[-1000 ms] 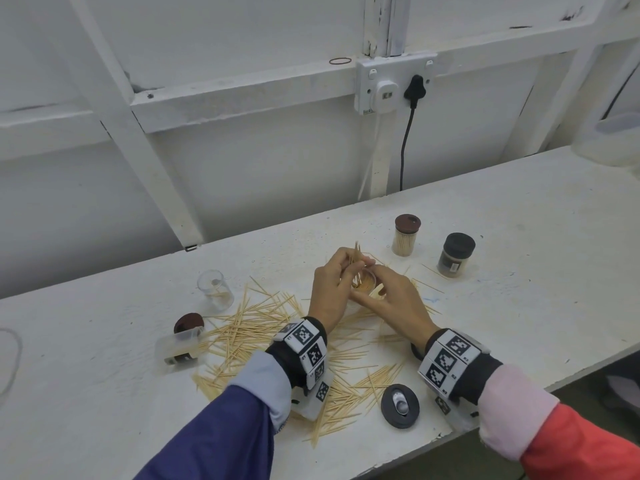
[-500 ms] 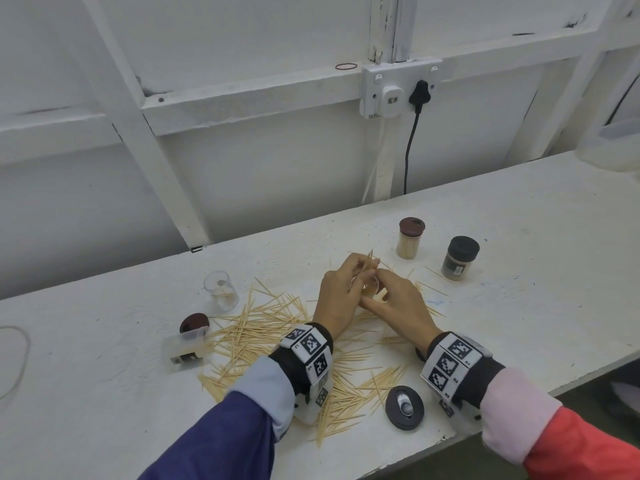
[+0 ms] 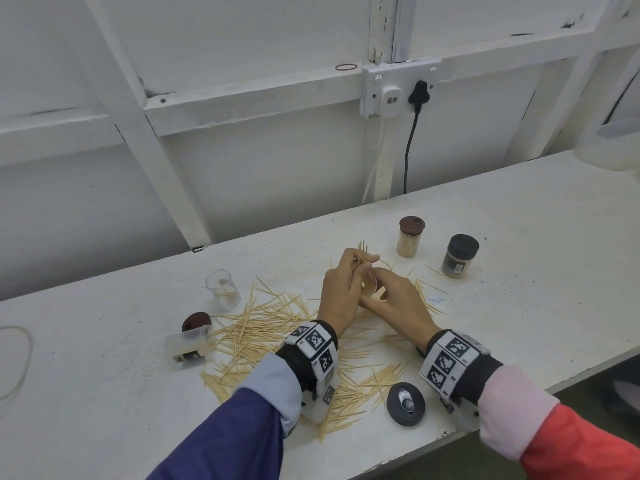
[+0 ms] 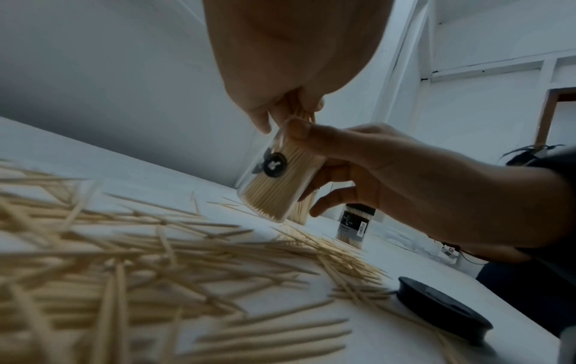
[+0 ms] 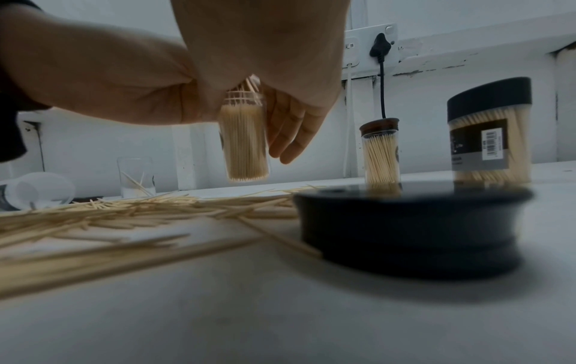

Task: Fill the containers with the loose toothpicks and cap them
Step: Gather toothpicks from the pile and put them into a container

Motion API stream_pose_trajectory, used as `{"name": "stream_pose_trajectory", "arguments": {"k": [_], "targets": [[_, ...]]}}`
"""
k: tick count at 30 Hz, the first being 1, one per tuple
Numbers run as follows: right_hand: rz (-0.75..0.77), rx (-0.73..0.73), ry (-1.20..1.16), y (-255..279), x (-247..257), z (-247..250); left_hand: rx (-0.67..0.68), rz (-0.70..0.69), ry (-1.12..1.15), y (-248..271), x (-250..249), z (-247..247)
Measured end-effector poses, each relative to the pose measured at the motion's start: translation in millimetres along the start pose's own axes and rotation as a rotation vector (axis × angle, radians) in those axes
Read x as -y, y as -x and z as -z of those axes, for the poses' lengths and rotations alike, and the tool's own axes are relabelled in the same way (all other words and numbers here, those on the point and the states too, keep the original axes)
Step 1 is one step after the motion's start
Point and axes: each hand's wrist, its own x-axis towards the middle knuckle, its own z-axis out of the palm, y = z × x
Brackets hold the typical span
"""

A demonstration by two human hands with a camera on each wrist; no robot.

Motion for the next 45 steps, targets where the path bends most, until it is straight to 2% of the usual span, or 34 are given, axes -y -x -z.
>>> {"name": "stream_pose_trajectory", "arguments": {"k": [17,24,29,37,41,45], "targets": [[0.022,0.006,0.002,2.2,4.2,4.0,-0.06,0.028,-0.032,5.1,5.0,5.1],[0.007,-0.004,-0.012,2.1,6.0,7.3,0.097,0.02,-0.243,3.0,15.0,3.5],[-0.019,-0.008,-0.012,1.3,5.2,6.3,0.188,0.058,-0.193,0.9,12.4,4.4],[-0.049,0.022,-0.027,2.1,5.7,7.1,0.18,0.112,-0.095,4.4,13.3,-3.6],[-0.045,0.052,-0.012,1.3,2.2,6.4,0.298,0.135,-0.268,1.5,13.4,-4.1],[-0.045,0.075,-0.013,1.8,2.6,7.0,0.339,0.127,-0.369,-0.5,10.0,-0.7]]}}
